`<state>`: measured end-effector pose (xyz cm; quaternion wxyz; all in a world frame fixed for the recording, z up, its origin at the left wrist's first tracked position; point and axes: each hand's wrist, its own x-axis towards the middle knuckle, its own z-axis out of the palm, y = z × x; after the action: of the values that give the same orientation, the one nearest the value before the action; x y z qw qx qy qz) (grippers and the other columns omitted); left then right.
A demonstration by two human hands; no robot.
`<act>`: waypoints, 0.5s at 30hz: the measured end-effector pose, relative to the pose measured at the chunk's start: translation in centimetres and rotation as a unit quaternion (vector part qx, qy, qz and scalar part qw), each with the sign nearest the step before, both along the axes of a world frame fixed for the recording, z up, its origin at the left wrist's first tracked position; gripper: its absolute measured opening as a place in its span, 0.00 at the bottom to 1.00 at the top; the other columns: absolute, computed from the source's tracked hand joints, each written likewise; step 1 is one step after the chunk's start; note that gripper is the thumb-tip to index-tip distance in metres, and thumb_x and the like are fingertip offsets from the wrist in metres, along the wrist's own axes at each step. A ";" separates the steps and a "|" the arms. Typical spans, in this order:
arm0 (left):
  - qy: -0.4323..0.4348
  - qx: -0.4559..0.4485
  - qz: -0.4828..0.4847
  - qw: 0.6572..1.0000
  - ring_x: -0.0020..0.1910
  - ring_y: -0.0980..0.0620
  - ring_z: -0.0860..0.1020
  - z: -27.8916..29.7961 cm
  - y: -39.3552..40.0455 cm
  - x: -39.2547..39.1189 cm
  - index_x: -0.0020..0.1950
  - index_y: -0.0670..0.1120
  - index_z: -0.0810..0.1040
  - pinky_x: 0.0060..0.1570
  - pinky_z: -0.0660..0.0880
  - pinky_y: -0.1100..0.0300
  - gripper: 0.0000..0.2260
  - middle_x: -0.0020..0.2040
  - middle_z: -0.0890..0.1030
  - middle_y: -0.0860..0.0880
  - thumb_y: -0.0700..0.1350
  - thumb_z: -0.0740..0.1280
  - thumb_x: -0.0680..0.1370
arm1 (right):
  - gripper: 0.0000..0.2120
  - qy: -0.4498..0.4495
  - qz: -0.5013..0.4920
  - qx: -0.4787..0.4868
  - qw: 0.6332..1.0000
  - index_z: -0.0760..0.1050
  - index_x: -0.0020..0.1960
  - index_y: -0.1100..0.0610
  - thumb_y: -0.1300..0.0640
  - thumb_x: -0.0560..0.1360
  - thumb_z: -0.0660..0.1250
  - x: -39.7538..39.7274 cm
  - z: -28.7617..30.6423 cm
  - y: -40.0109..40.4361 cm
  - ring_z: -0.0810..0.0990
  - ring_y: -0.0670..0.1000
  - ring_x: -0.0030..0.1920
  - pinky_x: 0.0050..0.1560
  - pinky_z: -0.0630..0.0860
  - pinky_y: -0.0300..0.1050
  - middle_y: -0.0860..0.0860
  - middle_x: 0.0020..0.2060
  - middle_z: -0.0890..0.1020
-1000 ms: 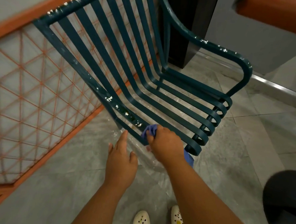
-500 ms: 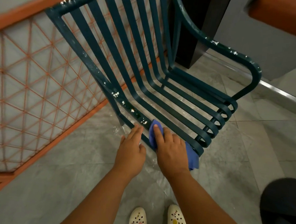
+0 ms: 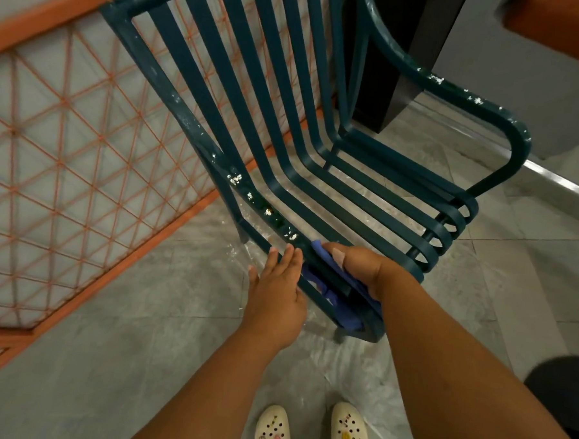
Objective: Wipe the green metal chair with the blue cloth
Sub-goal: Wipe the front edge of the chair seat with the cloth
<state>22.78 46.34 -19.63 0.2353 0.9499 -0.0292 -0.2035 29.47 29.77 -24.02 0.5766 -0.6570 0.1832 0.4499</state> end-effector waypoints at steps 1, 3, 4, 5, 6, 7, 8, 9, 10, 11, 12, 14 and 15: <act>0.002 0.008 -0.002 1.000 0.76 0.54 0.38 0.1 0.0 0.0 0.78 0.52 0.45 0.75 0.37 0.48 0.27 0.78 0.44 0.55 0.41 0.52 0.81 | 0.32 -0.039 -0.010 -0.038 0.998 0.80 0.50 0.61 0.31 0.70 0.62 0.0 0.1 0.3 0.82 0.58 0.44 0.53 0.79 0.54 0.60 0.45 0.83; 0.000 0.020 -0.003 1.000 0.76 0.53 0.37 0.2 -0.1 0.2 0.78 0.52 0.45 0.75 0.37 0.47 0.28 0.78 0.45 0.55 0.41 0.53 0.81 | 0.25 -0.166 -0.010 -0.096 0.981 0.78 0.56 0.53 0.35 0.71 0.62 -0.8 0.3 1.1 0.81 0.54 0.48 0.55 0.78 0.56 0.55 0.47 0.83; -0.003 0.025 -0.004 1.000 0.76 0.53 0.37 0.2 -0.2 0.2 0.78 0.52 0.46 0.74 0.37 0.47 0.28 0.78 0.45 0.55 0.40 0.53 0.81 | 0.19 -0.237 0.010 -0.121 0.964 0.76 0.55 0.51 0.39 0.74 0.62 -1.5 0.5 1.4 0.81 0.52 0.47 0.53 0.78 0.53 0.52 0.45 0.82; -0.004 0.030 -0.004 1.000 0.76 0.53 0.37 0.3 -0.2 0.3 0.78 0.52 0.46 0.74 0.37 0.47 0.28 0.78 0.46 0.55 0.40 0.53 0.81 | 0.13 -0.303 0.037 -0.153 0.940 0.75 0.55 0.51 0.44 0.76 0.62 -2.4 0.8 1.6 0.81 0.51 0.45 0.50 0.79 0.50 0.51 0.44 0.81; -0.004 0.030 -0.001 1.000 0.76 0.53 0.37 0.3 -0.2 0.3 0.78 0.52 0.47 0.74 0.36 0.47 0.27 0.78 0.47 0.55 0.40 0.53 0.80 | 0.10 -0.367 0.068 -0.200 0.906 0.73 0.57 0.50 0.48 0.77 0.62 -3.4 1.3 2.0 0.80 0.50 0.45 0.48 0.79 0.47 0.50 0.44 0.81; -0.003 0.027 0.004 1.000 0.76 0.53 0.37 0.4 -0.2 0.3 0.78 0.52 0.48 0.74 0.36 0.47 0.27 0.78 0.48 0.55 0.40 0.53 0.80 | 0.13 -0.428 0.097 -0.261 0.860 0.72 0.61 0.50 0.51 0.77 0.63 -4.5 1.4 2.3 0.80 0.50 0.47 0.48 0.78 0.45 0.50 0.48 0.81; -0.002 0.024 0.008 1.000 0.76 0.53 0.37 0.4 -0.2 0.3 0.78 0.52 0.48 0.74 0.36 0.47 0.27 0.78 0.48 0.55 0.40 0.53 0.80 | 0.20 -0.480 0.129 -0.329 0.803 0.68 0.67 0.51 0.53 0.76 0.66 -5.6 1.0 2.5 0.80 0.52 0.50 0.50 0.77 0.46 0.51 0.53 0.80; -0.002 0.020 0.011 1.000 0.76 0.53 0.36 0.5 -0.2 0.2 0.78 0.52 0.48 0.74 0.36 0.47 0.27 0.78 0.48 0.56 0.40 0.53 0.80 | 0.28 -0.507 0.170 -0.400 0.744 0.65 0.70 0.53 0.55 0.73 0.69 -6.5 0.2 2.8 0.79 0.54 0.52 0.51 0.76 0.50 0.54 0.58 0.78; -0.002 0.018 0.014 1.000 0.76 0.53 0.36 0.5 -0.2 0.2 0.78 0.53 0.48 0.74 0.36 0.47 0.27 0.78 0.48 0.56 0.40 0.53 0.81 | 0.33 -0.521 0.196 -0.458 0.693 0.63 0.72 0.54 0.57 0.70 0.72 -7.3 -0.3 3.1 0.79 0.57 0.51 0.49 0.77 0.53 0.56 0.60 0.77; -0.003 0.013 0.019 1.000 0.76 0.54 0.36 0.5 -0.2 0.2 0.78 0.53 0.48 0.74 0.35 0.48 0.27 0.78 0.48 0.56 0.41 0.53 0.81 | 0.36 -0.520 0.205 -0.495 0.666 0.63 0.72 0.55 0.58 0.67 0.73 -7.6 -0.7 3.5 0.79 0.58 0.49 0.46 0.77 0.54 0.58 0.59 0.76; -0.003 0.006 0.027 1.000 0.76 0.54 0.36 0.5 -0.2 0.2 0.78 0.53 0.48 0.73 0.35 0.49 0.27 0.78 0.48 0.56 0.41 0.53 0.81 | 0.37 -0.511 0.207 -0.517 0.655 0.62 0.71 0.56 0.58 0.66 0.74 -7.6 -0.9 3.9 0.78 0.59 0.47 0.44 0.77 0.55 0.60 0.57 0.77; -0.006 -0.017 0.045 0.999 0.76 0.55 0.37 0.3 -0.2 0.1 0.77 0.54 0.49 0.73 0.35 0.50 0.27 0.78 0.49 0.57 0.40 0.54 0.81 | 0.34 -0.492 0.197 -0.542 0.653 0.61 0.68 0.57 0.55 0.68 0.74 -6.9 -0.5 4.7 0.78 0.59 0.43 0.41 0.76 0.54 0.60 0.50 0.78; -0.008 -0.028 0.056 0.998 0.76 0.55 0.38 0.2 -0.1 0.0 0.77 0.53 0.50 0.73 0.35 0.51 0.26 0.78 0.50 0.57 0.39 0.54 0.81 | 0.30 -0.483 0.191 -0.545 0.658 0.62 0.65 0.57 0.51 0.70 0.72 -6.3 0.0 4.9 0.78 0.58 0.43 0.40 0.76 0.53 0.59 0.47 0.78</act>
<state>22.79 46.23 -19.40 0.2729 0.9446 0.0159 -0.1815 23.21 34.64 -24.03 0.0243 -0.9989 -0.0384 -0.0111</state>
